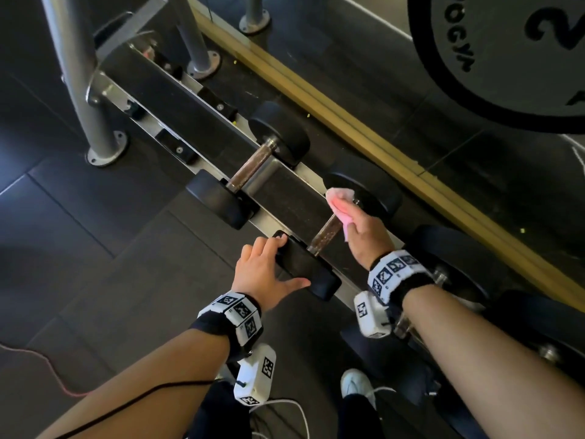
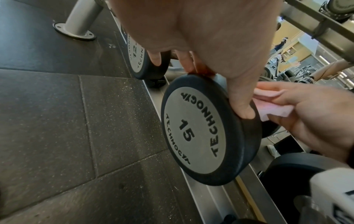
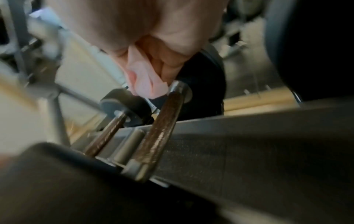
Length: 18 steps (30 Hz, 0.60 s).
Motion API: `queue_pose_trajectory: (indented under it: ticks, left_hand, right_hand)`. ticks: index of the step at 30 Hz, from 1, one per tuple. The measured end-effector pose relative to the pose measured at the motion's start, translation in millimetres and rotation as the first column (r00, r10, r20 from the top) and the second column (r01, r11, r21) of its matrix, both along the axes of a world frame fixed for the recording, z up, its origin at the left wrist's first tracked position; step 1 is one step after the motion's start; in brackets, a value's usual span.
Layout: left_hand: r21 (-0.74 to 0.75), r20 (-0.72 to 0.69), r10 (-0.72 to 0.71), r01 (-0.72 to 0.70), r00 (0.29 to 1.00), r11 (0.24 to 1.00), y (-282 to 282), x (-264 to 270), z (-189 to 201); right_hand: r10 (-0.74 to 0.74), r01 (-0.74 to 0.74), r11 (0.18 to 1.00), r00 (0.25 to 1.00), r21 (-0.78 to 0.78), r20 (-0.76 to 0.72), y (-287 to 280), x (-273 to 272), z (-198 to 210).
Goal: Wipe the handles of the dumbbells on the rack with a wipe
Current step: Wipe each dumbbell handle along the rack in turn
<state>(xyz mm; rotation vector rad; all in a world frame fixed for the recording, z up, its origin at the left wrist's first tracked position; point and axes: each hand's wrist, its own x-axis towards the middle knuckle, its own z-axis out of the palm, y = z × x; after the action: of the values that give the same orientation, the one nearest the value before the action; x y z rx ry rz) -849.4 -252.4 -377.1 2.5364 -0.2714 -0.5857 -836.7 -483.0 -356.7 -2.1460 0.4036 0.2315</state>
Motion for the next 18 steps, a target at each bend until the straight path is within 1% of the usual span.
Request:
queue_pose_trajectory:
  ticks: [1,2,4,5,6,7,9,11,13,14,16,18]
  left_hand:
    - [-0.002,-0.005,0.003,-0.003,1.000,1.000,0,0,0]
    - [-0.006,-0.011,0.007,-0.007,1.000,1.000,0,0,0]
    - [-0.017,-0.020,0.014,-0.014,1.000,1.000,-1,-1,-1]
    - [-0.024,-0.023,0.017,-0.018,1.000,1.000,-1,-1,-1]
    - [-0.031,-0.023,0.023,-0.024,0.999,0.999,-1,-2,-1]
    - [-0.040,-0.023,0.029,-0.030,0.999,0.999,-1,-2,-2]
    - [-0.052,-0.022,0.039,-0.040,0.999,0.998,-1,-3,-2]
    - [-0.048,-0.028,0.045,-0.046,0.999,0.998,0,-3,-2]
    - [-0.048,-0.036,0.053,-0.055,0.998,0.997,0,-4,-1]
    - [-0.053,-0.038,0.060,-0.062,0.997,0.997,-1,-4,-1]
    - [-0.063,-0.046,0.074,-0.077,0.996,0.995,-1,-4,-1]
    - [-0.073,-0.057,0.084,-0.088,0.995,0.993,-2,-5,-1]
  right_hand:
    - [0.128,-0.125,0.983,0.992,-0.135,0.014,-6,5,-6]
    - [0.253,-0.243,0.941,0.967,-0.238,0.013,-10,9,-11]
    - [0.443,-0.413,0.809,0.896,-0.417,-0.028,-18,14,-22]
    - [0.493,-0.466,0.746,0.867,-0.477,-0.076,-20,16,-28]
    - [0.513,-0.502,0.704,0.849,-0.503,-0.130,-21,16,-34]
    - [0.511,-0.519,0.687,0.843,-0.510,-0.170,-22,16,-38]
    - [0.476,-0.491,0.704,0.862,-0.513,-0.171,-19,16,-44]
    - [0.438,-0.425,0.766,0.894,-0.483,-0.093,-14,13,-42]
    - [0.417,-0.382,0.830,0.909,-0.406,-0.003,-9,8,-34]
    - [0.410,-0.383,0.850,0.912,-0.361,-0.003,-6,6,-31]
    - [0.380,-0.388,0.886,0.921,-0.254,-0.082,-3,4,-25]
    - [0.314,-0.331,0.937,0.938,-0.111,-0.147,-2,8,-21]
